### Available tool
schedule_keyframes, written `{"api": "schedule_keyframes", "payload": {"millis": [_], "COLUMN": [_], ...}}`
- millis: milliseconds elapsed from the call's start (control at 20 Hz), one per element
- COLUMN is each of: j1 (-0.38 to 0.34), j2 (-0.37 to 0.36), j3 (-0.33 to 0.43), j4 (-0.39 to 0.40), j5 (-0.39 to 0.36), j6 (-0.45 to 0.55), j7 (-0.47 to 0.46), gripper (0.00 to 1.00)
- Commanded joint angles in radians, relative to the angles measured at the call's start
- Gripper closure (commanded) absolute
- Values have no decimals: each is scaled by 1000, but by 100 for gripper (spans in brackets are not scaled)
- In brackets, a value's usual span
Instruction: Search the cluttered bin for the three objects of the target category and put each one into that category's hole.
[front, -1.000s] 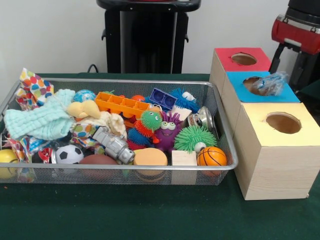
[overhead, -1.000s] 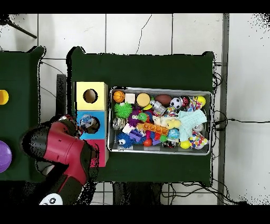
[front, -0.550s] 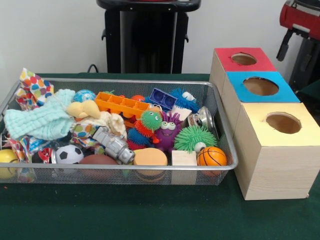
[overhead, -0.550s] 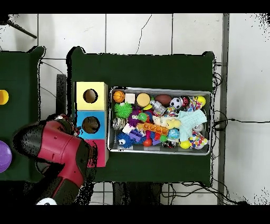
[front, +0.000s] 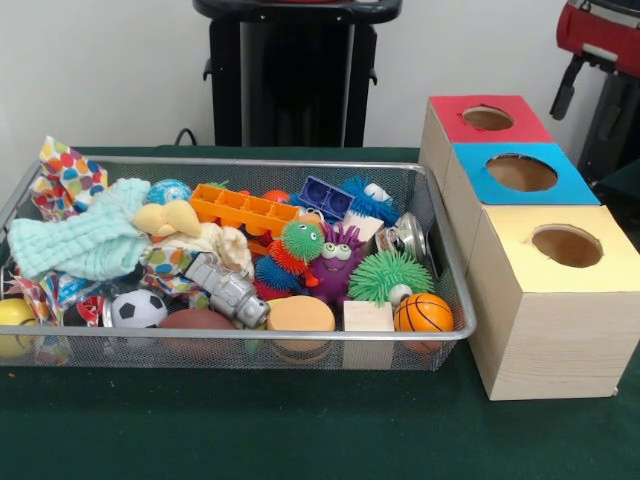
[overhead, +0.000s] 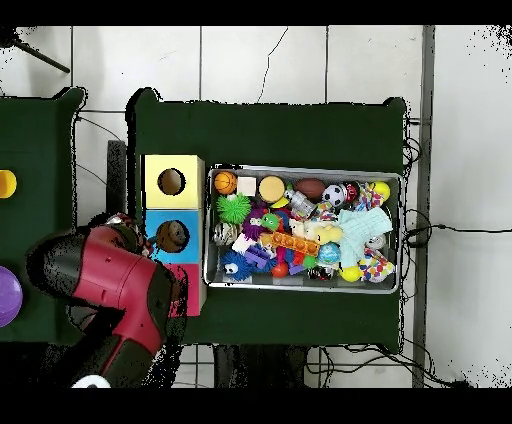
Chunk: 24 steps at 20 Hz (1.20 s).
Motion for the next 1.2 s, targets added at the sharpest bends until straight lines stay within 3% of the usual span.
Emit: {"api": "schedule_keyframes", "payload": {"millis": [50,550,1200], "j1": [-74,-249,-369], "j2": [31,-62,-114], "j3": [25,145,235], "j4": [16,68,112], "j5": [-101,-214,-406], "j6": [-37,-163,-289], "j7": [133,-52,-66], "gripper": [0,0,0]}}
